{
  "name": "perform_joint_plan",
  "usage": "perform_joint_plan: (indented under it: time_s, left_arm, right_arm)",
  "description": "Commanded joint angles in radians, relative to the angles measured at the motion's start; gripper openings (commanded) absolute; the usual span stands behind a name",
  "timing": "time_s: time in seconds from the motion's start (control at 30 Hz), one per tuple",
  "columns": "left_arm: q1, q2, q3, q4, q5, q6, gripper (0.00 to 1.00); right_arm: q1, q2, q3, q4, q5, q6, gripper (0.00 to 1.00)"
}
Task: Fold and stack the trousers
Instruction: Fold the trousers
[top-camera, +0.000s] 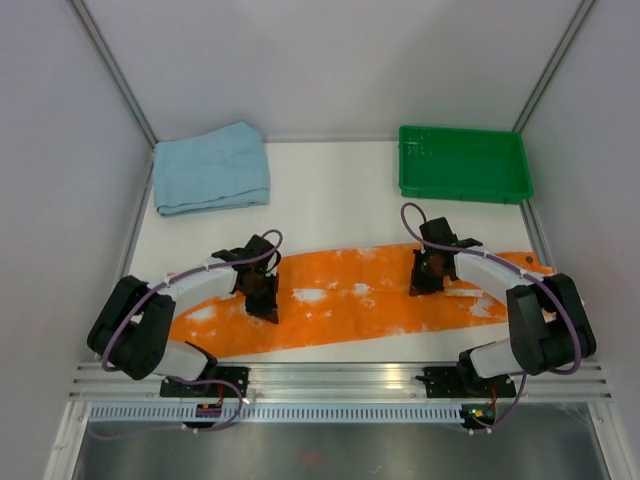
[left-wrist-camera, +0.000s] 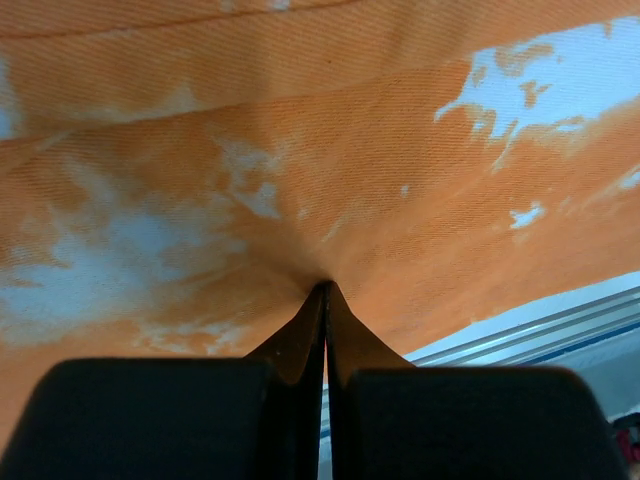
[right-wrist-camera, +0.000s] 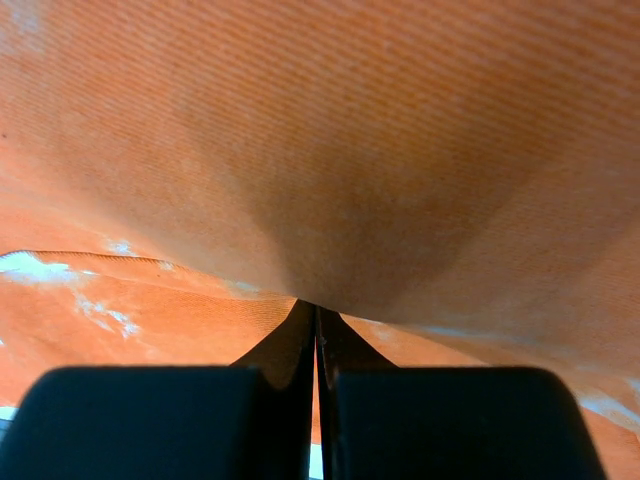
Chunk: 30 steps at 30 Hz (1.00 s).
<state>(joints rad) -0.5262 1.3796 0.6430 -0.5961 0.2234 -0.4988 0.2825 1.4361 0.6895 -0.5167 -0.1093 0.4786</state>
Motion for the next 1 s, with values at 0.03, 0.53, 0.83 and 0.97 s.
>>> perform_joint_plan:
  time_s: [0.03, 0.53, 0.83, 0.97]
  left_arm:
    - [-0.006, 0.097, 0.056, 0.041, -0.084, -0.078, 0.02]
    - [0.291, 0.282, 0.326, 0.070, -0.127, 0.087, 0.02]
    - [0.411, 0.437, 0.579, -0.001, -0.092, 0.353, 0.02]
    - [0.411, 0.330, 0.558, 0.027, 0.066, 0.365, 0.02]
  right_arm:
    - [0.021, 0.125, -0.036, 0.133, 0.086, 0.055, 0.00]
    - [0.021, 0.343, 0.151, 0.254, 0.103, 0.097, 0.00]
    - [0.014, 0.460, 0.356, 0.192, 0.152, 0.046, 0.00]
    - [0.014, 0.468, 0.444, 0.156, 0.109, 0.022, 0.00]
